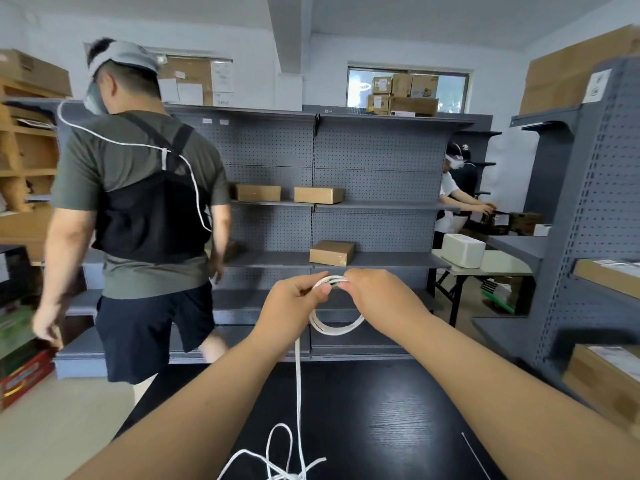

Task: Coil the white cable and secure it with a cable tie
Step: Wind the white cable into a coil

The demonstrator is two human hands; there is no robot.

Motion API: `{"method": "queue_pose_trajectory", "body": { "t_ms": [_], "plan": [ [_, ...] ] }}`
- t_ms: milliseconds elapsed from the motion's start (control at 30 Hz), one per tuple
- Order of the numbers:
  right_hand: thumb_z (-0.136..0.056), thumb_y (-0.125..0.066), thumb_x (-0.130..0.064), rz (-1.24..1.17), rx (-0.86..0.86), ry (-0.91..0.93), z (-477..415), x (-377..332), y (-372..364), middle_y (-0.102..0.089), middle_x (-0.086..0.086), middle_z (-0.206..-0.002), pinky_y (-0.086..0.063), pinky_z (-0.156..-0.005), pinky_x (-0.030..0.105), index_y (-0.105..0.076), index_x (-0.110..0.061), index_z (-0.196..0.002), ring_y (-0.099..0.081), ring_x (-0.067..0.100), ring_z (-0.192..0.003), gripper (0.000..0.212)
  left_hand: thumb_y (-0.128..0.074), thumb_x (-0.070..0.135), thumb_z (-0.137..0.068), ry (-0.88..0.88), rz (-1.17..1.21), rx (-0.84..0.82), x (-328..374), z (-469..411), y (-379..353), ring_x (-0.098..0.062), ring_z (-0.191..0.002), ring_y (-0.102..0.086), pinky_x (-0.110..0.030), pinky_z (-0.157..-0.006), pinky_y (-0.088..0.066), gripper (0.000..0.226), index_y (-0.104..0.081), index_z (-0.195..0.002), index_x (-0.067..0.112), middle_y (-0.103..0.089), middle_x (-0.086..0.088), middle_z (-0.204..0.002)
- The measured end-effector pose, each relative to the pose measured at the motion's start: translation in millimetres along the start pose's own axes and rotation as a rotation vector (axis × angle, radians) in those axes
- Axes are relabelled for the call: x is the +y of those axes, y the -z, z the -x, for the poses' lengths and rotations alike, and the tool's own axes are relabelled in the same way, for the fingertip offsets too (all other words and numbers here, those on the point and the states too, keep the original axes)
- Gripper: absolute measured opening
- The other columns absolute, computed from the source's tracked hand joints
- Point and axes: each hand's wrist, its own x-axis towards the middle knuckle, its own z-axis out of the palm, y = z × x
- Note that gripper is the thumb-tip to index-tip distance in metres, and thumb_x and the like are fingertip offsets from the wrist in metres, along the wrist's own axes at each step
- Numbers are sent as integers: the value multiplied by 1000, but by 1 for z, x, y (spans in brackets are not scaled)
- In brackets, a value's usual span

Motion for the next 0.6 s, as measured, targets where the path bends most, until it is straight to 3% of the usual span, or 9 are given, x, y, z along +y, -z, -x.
{"method": "queue_pose_trajectory", "body": {
  "t_ms": [67, 167, 367, 467, 600],
  "plan": [
    [-101, -32, -29, -45, 46, -39, 0, 4, 1, -62, 13, -95, -36, -65, 32, -53, -8, -100, -56, 29, -84, 30, -58, 18, -91, 56, 70, -10, -2, -2, 2, -2, -69, -58, -14, -72, -45, 14, -71, -93, 23, -67, 4, -76],
    [-101, -33, -27, -74, 104, -54, 1, 5, -1, -63, 15, -98, -34, -65, 31, -54, -5, -102, -58, 32, -91, 31, -53, 19, -93, 158, 197, -51, -3, -2, 0, -3, -58, -55, -14, -61, -44, 20, -68, -83, 11, -63, 4, -69],
    [-99, -36, -27, -175, 160, -128, 1, 5, -6, -63, 16, -95, -34, -64, 32, -56, -5, -99, -55, 30, -83, 30, -48, 25, -96, 261, 356, -99, -1, 1, -6, -9, -57, -55, -20, -63, -46, 25, -63, -81, 11, -53, 2, -64],
    [-99, -37, -26, -308, 117, -141, 3, 6, -5, -65, 14, -93, -46, -72, 36, -58, -5, -99, -58, 29, -85, 29, -47, 25, -96, 171, 173, -11, 1, 4, -6, -2, -48, -49, -15, -56, -40, 23, -61, -82, 14, -50, 0, -61],
    [-98, -38, -24, -407, -1, -98, 5, 8, -2, -67, 6, -96, -41, -76, 32, -59, -6, -98, -56, 21, -85, 28, -49, 24, -95, -34, -136, 105, 6, 7, -2, -3, -50, -42, -10, -50, -34, 26, -58, -71, 27, -46, 5, -55]
  ]
}}
